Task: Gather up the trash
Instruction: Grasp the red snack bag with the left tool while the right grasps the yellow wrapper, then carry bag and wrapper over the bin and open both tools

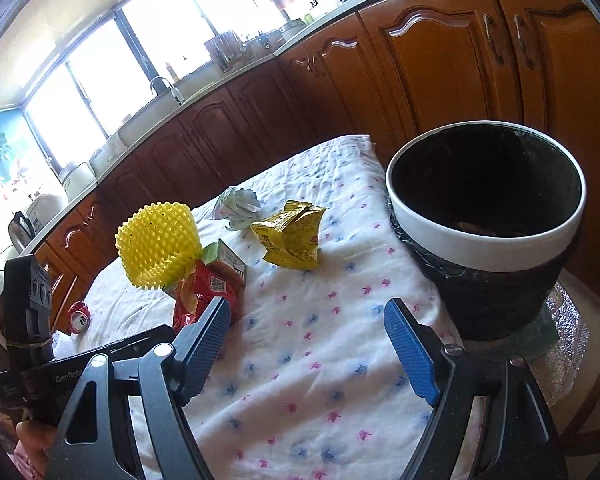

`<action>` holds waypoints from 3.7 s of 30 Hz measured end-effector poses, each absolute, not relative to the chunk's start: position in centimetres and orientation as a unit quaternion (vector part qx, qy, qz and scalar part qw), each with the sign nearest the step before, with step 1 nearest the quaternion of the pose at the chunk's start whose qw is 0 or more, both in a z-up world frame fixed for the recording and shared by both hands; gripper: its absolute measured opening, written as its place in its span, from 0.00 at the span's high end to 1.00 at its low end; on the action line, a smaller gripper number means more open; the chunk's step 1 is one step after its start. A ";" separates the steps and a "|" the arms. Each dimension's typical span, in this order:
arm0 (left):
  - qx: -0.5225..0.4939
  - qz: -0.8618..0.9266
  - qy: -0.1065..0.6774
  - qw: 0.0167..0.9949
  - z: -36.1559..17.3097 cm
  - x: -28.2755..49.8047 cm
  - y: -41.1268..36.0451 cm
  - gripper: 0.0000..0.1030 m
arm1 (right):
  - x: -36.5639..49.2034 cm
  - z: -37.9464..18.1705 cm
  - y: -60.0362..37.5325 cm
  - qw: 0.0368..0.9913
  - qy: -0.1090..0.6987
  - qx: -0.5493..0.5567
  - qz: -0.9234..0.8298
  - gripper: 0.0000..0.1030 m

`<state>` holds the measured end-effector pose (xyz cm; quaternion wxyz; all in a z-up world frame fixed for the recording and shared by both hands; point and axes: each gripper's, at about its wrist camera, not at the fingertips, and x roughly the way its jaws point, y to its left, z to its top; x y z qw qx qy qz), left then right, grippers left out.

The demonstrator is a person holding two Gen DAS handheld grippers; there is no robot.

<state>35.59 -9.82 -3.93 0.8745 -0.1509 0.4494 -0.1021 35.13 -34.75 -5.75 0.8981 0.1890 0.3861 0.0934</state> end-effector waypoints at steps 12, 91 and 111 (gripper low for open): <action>-0.169 -0.116 0.468 0.860 -5.4 39.3 -9.4 0.64 | 41.9 -6.7 -33.1 0.885 0.410 0.185 0.118 0.31; 0.071 -0.233 0.428 0.870 -0.7 49.3 -32.4 1.00 | 39.4 -1.9 -48.5 0.911 0.390 0.132 -0.017 0.90; 0.041 -0.225 0.438 0.869 -1.8 50.7 -32.6 0.71 | 40.4 -3.4 -50.0 0.897 0.414 0.152 -0.014 0.70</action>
